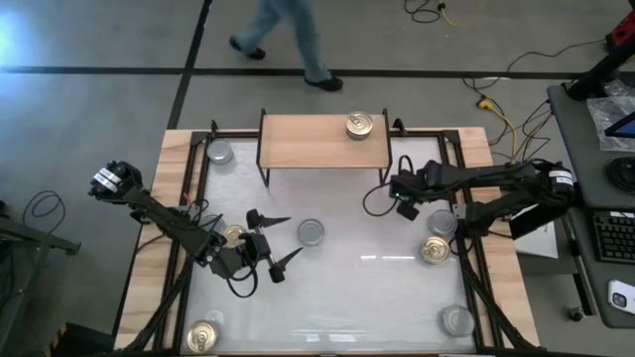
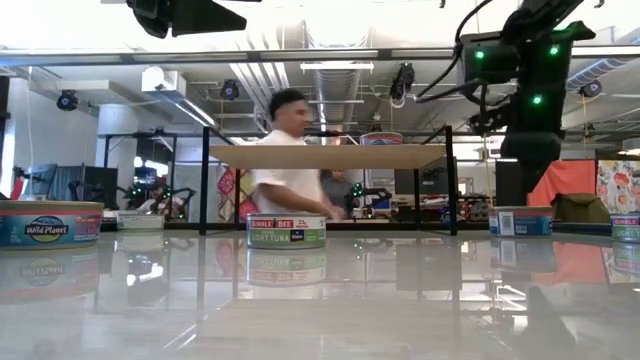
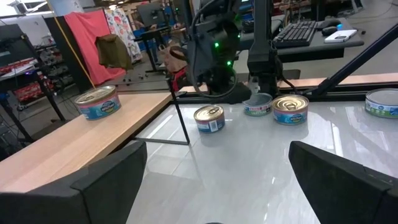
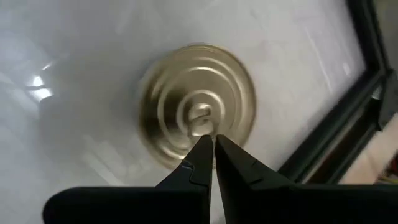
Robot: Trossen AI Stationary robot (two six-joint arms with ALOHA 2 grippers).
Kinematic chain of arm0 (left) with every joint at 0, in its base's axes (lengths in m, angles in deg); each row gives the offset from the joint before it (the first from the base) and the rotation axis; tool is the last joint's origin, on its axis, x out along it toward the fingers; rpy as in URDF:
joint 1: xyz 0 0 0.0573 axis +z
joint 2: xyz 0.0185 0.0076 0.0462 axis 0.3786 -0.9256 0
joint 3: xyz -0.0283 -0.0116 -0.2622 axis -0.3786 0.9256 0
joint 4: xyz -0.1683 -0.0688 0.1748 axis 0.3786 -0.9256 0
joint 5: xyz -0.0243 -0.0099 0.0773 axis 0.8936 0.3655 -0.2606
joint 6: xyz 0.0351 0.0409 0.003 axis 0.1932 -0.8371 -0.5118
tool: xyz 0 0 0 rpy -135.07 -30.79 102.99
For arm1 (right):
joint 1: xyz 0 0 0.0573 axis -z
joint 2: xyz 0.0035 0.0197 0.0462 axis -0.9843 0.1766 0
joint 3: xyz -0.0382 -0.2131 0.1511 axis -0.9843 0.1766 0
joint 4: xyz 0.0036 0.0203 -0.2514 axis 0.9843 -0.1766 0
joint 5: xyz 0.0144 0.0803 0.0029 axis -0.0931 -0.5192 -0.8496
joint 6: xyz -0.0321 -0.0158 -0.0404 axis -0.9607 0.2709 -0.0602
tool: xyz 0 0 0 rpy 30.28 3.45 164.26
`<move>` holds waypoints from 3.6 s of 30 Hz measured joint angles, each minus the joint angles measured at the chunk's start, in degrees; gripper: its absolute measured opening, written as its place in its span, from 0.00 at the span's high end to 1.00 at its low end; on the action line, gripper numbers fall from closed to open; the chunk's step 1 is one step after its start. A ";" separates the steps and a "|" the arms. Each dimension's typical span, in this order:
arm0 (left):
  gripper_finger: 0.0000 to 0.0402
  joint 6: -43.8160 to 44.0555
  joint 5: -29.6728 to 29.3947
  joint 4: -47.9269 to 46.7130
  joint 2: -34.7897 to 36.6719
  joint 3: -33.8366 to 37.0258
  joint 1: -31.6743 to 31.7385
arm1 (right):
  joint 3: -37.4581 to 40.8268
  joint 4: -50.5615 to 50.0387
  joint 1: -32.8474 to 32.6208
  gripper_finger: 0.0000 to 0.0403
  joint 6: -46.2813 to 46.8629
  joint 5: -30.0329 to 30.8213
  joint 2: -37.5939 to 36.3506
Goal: Stack canned seafood by type on shelf
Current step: Put the blue tuna can on the shelf
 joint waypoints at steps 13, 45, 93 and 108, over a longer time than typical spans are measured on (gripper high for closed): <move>0.06 0.02 0.00 0.22 0.00 0.00 0.00 | 5.16 3.40 -0.11 0.97 2.27 -3.36 0.00; 0.06 0.28 1.86 0.86 0.00 0.00 0.00 | -2.61 24.85 -26.51 0.97 12.96 -20.70 3.44; 0.06 4.31 22.39 -9.47 -18.91 -10.70 5.76 | 4.73 42.29 -47.13 0.86 14.36 1.32 6.45; 0.06 10.81 22.38 -26.60 -27.38 -23.43 8.80 | 9.15 43.02 -44.98 0.10 12.85 7.66 8.26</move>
